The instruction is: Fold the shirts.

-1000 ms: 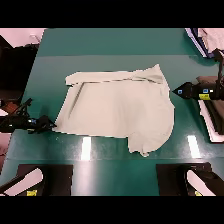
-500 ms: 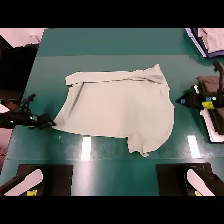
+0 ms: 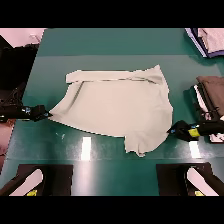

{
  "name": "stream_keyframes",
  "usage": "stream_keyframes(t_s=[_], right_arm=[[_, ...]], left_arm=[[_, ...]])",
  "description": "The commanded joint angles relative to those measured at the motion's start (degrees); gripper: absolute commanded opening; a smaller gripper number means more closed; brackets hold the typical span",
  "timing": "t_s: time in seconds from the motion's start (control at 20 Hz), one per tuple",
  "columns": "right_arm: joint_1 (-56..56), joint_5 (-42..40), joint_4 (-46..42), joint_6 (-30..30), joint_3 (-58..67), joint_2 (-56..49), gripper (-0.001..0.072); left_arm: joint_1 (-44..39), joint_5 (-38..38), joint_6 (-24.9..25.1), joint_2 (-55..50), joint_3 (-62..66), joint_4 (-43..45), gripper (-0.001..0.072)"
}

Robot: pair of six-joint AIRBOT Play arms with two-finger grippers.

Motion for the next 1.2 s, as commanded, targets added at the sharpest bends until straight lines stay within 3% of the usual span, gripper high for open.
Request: stream_keyframes(t_s=[0.0, 0.1, 0.15, 0.35, 0.55, 0.7, 0.9, 1.15], right_arm=[[5.84, -4.70, 0.02, 1.57, -1.97, -3.61, 0.0458], [8.41, -5.49, 0.00, 1.57, -0.20, -4.92, 0.0441], [9.33, -5.31, 0.00, 1.57, 0.85, -5.31, 0.0393], [12.31, -5.77, -0.59, 1.14, 2.82, -3.28, 0.0015], [12.92, -10.56, 1.29, 1.09, 4.02, 4.70, 0.0016], [12.50, -16.26, 3.23, 2.64, 14.05, 10.16, 0.0015], [9.38, -24.00, 4.48, 3.43, 37.53, 10.82, 0.0015], [4.52, -17.90, 4.35, 3.19, 70.10, 4.39, 0.0015]], left_arm=[[0.00, -0.42, -0.09, 0.17, 0.22, -0.28, 0.0023], [0.00, -0.52, -0.09, 0.20, 0.22, -0.28, 0.0023], [0.00, -0.70, -0.09, 0.20, 0.22, -0.26, 0.0023], [0.00, -1.64, -0.11, 0.20, 0.22, -0.28, 0.0022], [0.00, -1.88, -1.29, 0.33, 0.55, -2.25, 0.0022], [0.00, -1.70, -1.79, 0.31, 8.15, -10.78, 0.0022], [0.02, 0.37, -3.39, 0.31, 32.96, -22.43, 0.0022], [0.00, 2.80, -4.76, 0.31, 68.28, -20.15, 0.0022]])
